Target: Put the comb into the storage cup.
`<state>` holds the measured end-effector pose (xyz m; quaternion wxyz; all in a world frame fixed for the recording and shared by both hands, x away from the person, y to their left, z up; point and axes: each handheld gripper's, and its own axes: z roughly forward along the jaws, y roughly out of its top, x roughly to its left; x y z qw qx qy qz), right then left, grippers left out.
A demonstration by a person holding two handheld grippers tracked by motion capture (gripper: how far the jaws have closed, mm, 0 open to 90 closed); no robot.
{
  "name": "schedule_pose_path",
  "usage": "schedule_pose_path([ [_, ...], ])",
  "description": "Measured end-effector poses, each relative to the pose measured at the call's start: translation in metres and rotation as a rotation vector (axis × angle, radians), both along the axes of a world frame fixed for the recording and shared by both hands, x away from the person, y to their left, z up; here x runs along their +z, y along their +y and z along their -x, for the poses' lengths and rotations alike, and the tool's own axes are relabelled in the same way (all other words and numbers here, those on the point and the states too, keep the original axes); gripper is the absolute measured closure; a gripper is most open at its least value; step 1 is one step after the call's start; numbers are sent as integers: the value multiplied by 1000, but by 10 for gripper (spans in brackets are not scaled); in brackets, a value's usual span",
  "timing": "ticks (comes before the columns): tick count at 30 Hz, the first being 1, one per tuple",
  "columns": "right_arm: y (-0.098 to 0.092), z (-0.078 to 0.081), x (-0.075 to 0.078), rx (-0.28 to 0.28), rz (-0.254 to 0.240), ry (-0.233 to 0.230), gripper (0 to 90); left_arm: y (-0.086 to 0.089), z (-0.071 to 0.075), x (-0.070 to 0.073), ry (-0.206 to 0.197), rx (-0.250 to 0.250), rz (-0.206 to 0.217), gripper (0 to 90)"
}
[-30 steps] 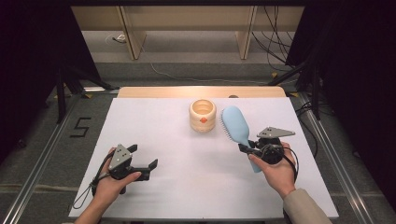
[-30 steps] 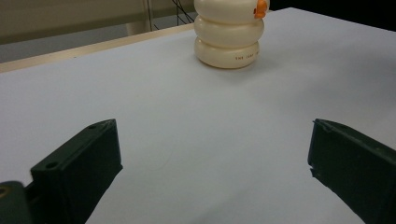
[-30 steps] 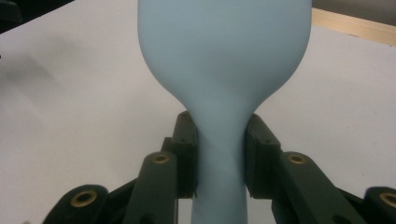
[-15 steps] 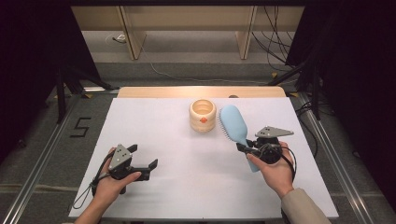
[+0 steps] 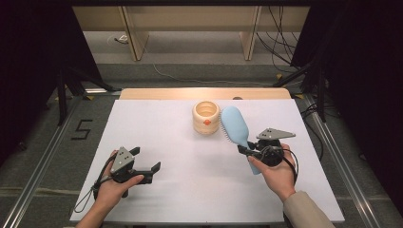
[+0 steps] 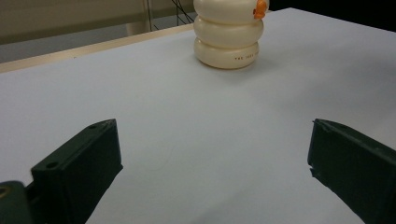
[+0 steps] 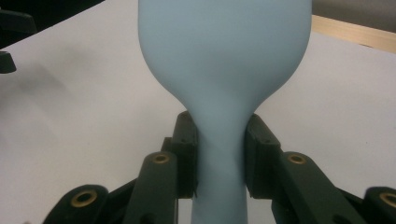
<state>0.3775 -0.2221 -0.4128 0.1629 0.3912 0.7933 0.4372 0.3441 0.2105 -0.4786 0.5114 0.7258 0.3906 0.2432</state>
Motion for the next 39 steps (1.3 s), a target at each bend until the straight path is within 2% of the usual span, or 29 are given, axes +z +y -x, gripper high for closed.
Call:
schedule_pose_path([
  [28,15,-2,-1,16,-12,8,701,-2,0,0,1,-5,1,24],
  [39,22,-3,-2,26,-21,9,702,-6,1,0,12,-20,14,31],
])
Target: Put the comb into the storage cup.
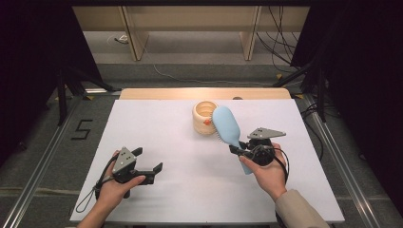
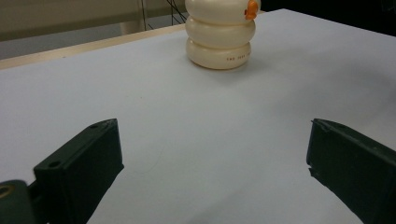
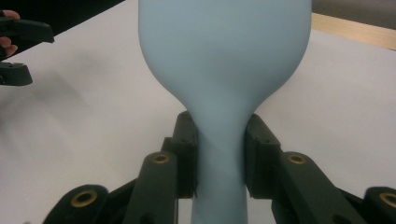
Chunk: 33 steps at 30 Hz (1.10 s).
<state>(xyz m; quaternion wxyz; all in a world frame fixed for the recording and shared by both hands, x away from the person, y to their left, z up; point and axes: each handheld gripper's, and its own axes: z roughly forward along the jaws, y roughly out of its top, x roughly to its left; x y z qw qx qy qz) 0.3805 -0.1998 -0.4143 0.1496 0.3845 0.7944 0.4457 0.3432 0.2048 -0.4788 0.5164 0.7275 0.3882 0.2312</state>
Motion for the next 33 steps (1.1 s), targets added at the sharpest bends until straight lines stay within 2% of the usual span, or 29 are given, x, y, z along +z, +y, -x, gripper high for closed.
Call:
schedule_pose_path([
  [18,13,-1,-2,31,-5,11,702,-16,3,-1,50,-44,61,58],
  [27,20,-1,-2,42,-4,13,702,-37,6,-1,90,-101,103,65],
  [33,24,-2,-2,46,-2,14,702,-58,8,1,108,-152,130,73],
])
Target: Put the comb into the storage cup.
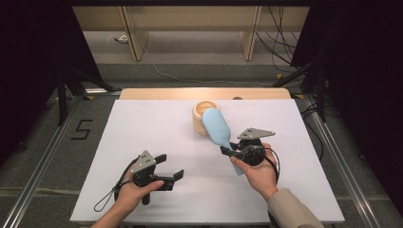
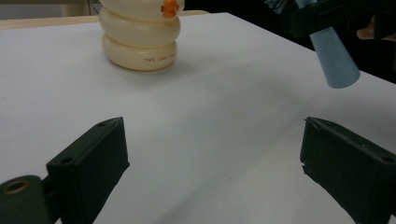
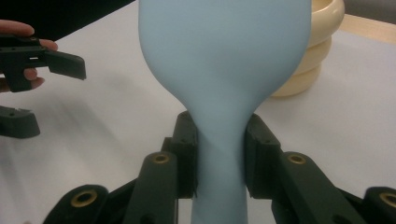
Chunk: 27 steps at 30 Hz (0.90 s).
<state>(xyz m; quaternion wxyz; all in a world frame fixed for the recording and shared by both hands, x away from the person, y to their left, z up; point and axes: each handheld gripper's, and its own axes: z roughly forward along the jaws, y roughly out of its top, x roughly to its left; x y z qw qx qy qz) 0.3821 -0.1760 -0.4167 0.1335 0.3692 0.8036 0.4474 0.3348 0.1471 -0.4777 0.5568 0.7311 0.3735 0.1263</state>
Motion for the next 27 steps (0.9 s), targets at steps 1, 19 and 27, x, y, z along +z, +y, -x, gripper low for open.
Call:
schedule_pose_path([
  [1,1,0,0,0,0,0,702,-4,0,0,7,-8,7,74],
  [19,13,1,-1,10,-4,-5,702,-63,-4,1,97,-117,72,102],
  [27,21,2,-2,24,-2,-7,702,-77,-8,0,117,-118,119,150],
])
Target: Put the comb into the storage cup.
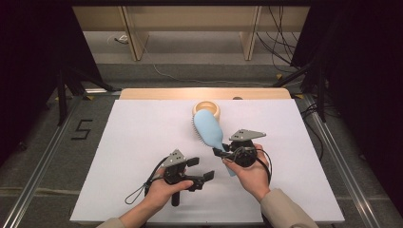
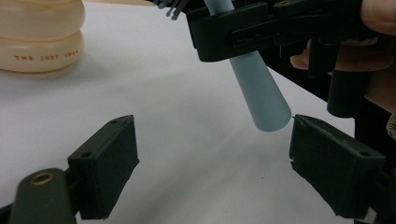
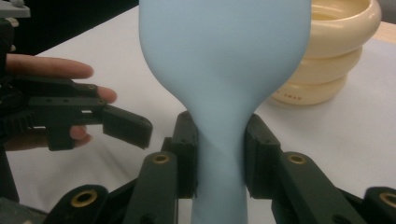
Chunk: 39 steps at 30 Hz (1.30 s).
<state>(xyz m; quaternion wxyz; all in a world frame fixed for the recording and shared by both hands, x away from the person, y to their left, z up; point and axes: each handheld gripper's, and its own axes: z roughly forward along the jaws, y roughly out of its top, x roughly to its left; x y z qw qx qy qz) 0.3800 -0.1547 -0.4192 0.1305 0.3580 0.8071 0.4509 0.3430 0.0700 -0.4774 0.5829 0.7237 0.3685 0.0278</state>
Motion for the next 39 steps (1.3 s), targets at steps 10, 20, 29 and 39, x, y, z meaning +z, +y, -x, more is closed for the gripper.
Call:
schedule_pose_path([
  [10,9,1,0,14,-1,1,701,-11,-4,-1,33,-14,26,150],
  [20,16,1,-1,24,-6,4,701,-20,-5,-2,50,-15,64,172],
  [29,19,1,-1,31,-8,3,701,-22,-8,-5,74,-7,81,205],
  [39,21,1,-1,33,-9,4,701,-27,-8,-6,70,-14,91,228],
])
